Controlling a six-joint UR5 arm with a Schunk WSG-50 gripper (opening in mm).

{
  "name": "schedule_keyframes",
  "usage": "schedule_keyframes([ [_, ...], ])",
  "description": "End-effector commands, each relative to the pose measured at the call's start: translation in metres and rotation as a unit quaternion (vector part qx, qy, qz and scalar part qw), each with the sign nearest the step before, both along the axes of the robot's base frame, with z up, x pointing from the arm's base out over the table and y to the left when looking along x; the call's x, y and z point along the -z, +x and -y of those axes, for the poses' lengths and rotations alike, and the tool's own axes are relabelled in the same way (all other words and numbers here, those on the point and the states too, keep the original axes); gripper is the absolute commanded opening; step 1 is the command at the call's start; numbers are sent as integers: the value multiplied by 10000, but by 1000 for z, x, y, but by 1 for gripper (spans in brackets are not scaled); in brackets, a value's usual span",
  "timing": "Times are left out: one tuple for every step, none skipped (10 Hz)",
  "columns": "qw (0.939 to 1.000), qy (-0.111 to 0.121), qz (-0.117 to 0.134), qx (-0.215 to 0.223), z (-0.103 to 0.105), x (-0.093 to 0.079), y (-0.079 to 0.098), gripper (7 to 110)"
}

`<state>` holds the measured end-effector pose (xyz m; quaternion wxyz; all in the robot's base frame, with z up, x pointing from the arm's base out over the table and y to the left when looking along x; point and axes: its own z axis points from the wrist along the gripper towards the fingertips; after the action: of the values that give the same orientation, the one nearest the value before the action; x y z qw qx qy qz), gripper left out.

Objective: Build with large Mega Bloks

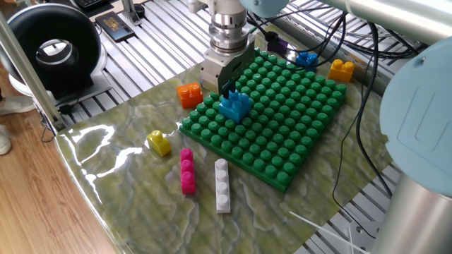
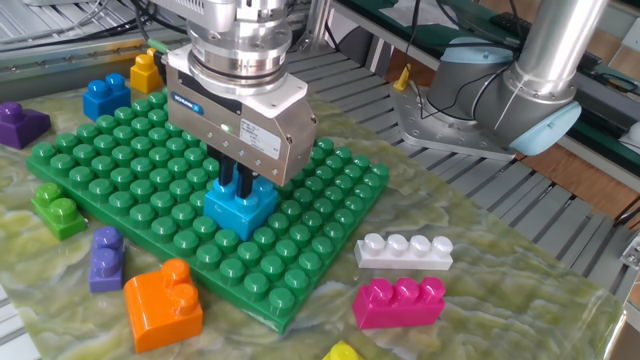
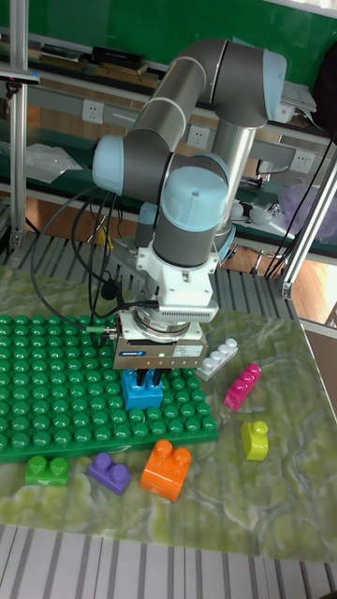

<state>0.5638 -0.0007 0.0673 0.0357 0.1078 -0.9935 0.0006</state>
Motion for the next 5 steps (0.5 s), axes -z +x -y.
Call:
schedule_keyframes([
  [10000, 54, 6, 30, -2, 0, 0, 22],
  [10000, 54, 6, 30, -2, 0, 1, 22],
  [10000, 47, -2, 23, -1, 1, 0, 22],
  [10000, 47, -2, 23, -1, 2, 0, 22],
  [10000, 47, -2, 23, -1, 2, 0, 22],
])
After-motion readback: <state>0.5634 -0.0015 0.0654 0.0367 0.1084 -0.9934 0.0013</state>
